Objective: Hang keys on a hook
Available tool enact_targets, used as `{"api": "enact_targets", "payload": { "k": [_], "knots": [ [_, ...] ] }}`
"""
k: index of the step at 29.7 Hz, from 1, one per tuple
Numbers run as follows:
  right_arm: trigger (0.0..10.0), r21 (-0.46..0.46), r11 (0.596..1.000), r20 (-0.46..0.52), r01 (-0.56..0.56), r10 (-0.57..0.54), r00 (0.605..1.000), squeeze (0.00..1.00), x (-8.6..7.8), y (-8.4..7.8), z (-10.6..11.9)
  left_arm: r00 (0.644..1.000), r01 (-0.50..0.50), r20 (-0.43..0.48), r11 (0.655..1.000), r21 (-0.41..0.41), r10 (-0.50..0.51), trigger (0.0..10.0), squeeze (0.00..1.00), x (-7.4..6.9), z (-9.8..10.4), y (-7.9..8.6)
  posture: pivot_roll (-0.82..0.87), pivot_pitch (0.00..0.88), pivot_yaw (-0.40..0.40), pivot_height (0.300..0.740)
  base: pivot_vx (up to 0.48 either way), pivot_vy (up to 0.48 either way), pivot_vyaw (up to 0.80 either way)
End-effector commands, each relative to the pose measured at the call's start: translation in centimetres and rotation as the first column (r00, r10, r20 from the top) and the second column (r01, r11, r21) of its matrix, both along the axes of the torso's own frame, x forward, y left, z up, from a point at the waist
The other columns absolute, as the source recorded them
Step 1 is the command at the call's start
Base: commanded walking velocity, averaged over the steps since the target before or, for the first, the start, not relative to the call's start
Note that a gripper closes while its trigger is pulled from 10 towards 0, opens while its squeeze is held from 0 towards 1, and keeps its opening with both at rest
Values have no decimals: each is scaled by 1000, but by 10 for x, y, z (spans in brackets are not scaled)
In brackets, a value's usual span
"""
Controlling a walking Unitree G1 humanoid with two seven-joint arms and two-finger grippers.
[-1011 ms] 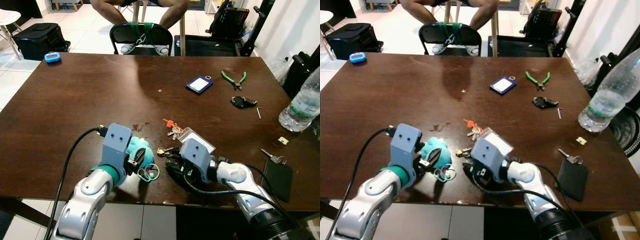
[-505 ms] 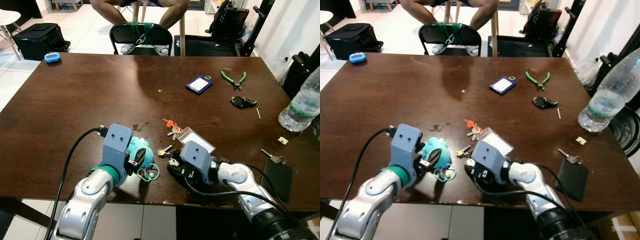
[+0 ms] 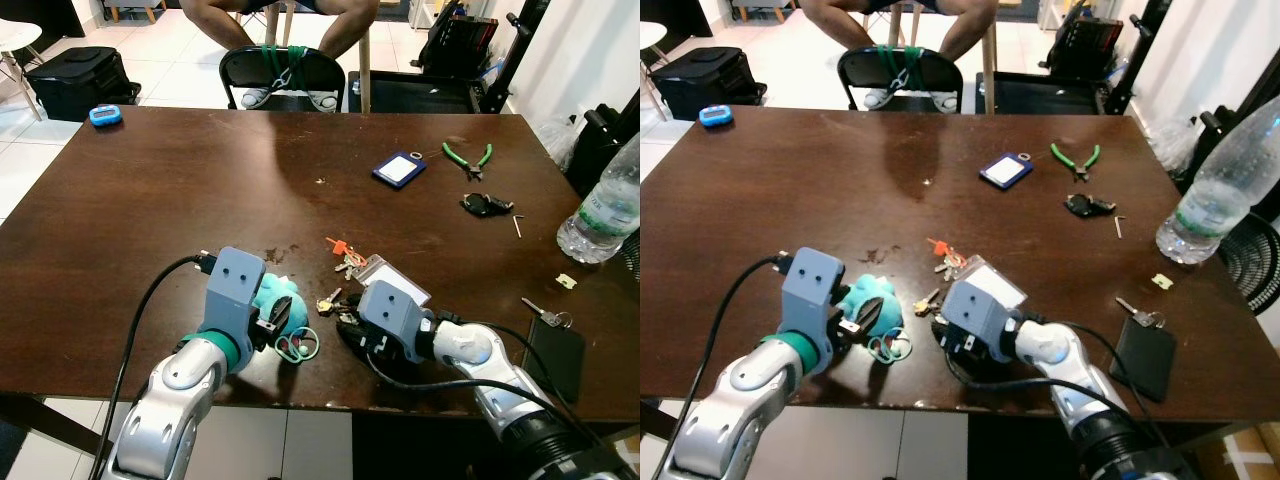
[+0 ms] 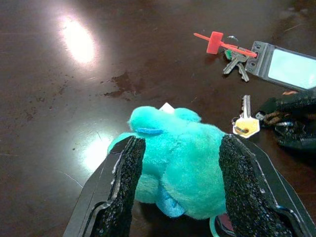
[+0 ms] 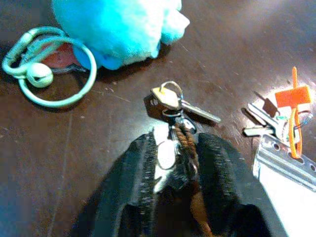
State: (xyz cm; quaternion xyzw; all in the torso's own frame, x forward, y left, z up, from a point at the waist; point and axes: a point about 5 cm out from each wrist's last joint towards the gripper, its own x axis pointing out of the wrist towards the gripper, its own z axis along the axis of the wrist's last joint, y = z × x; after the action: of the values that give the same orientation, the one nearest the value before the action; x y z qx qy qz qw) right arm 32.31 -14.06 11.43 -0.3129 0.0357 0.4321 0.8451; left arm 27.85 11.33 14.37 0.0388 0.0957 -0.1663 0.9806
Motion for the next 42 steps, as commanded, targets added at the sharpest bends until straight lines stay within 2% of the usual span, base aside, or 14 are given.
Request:
{"api": "enact_targets", "payload": {
  "k": [1,3,4,21,22,24,26,29,30,31,32,33,35,42],
  "knots": [
    [1137,-18,1000,-39,14,-15,999,0,-2,-2,-10,1000,1,-10,1000,-4,-1,10000,0,-2,-1,0,-63,85,105,740,0,0,0],
    [1137,-18,1000,-39,14,-15,999,0,-2,-2,-10,1000,1,-10,1000,-4,-1,10000,0,-2,-1,0,-63,85,105,740,0,0,0],
    [0,-15,1000,-35,17,-17,999,0,-2,-1,-10,1000,1,-10,1000,-3,-1,10000,0,-2,-1,0,-60,80,105,740,0,0,0],
    [0,14,1000,-1,25,-25,1000,0,2,1,-5,1000,1,-10,1000,-1,-1,10000,0,-2,-1,0,-61,74,104,740,0,0,0],
    [10000,126,991,66,37,-45,997,0,5,8,15,1000,1,-10,1000,-1,-1,10000,0,-2,-1,0,-62,71,102,740,0,0,0],
    [10000,126,991,66,37,-45,997,0,5,8,15,1000,1,-10,1000,-1,-1,10000,0,-2,-1,0,-62,71,102,740,0,0,0],
    [10000,382,922,194,66,-150,969,0,4,24,55,1000,-4,13,1000,-6,4,10000,0,0,3,-1,-71,55,97,740,0,0,0],
    [10000,382,922,194,66,-150,969,0,4,24,55,1000,-4,13,1000,-6,4,10000,0,0,3,-1,-71,55,97,740,0,0,0],
    [10000,466,881,207,86,-202,957,0,1,28,64,998,-17,53,1000,-4,17,10000,0,3,9,-1,-71,55,97,740,0,0,0],
    [10000,466,881,207,86,-202,957,0,1,28,64,998,-17,53,1000,-4,17,10000,0,3,9,-1,-71,55,97,740,0,0,0],
    [10000,535,834,186,134,-271,944,0,-3,30,63,990,-29,139,1000,7,27,10000,0,6,23,-3,-77,47,98,740,0,0,0],
    [10000,535,834,186,134,-271,944,0,-3,30,63,990,-29,139,1000,7,27,10000,0,6,23,-3,-77,47,98,740,0,0,0],
    [10000,605,771,141,200,-351,926,0,-9,33,55,963,-28,268,999,34,18,10000,0,8,44,-7,-87,37,105,740,0,0,0],
    [10000,687,683,135,246,-453,881,0,-12,26,63,949,-45,314,997,60,24,10000,0,3,55,-3,-91,28,110,740,0,0,0]
  ]
}}
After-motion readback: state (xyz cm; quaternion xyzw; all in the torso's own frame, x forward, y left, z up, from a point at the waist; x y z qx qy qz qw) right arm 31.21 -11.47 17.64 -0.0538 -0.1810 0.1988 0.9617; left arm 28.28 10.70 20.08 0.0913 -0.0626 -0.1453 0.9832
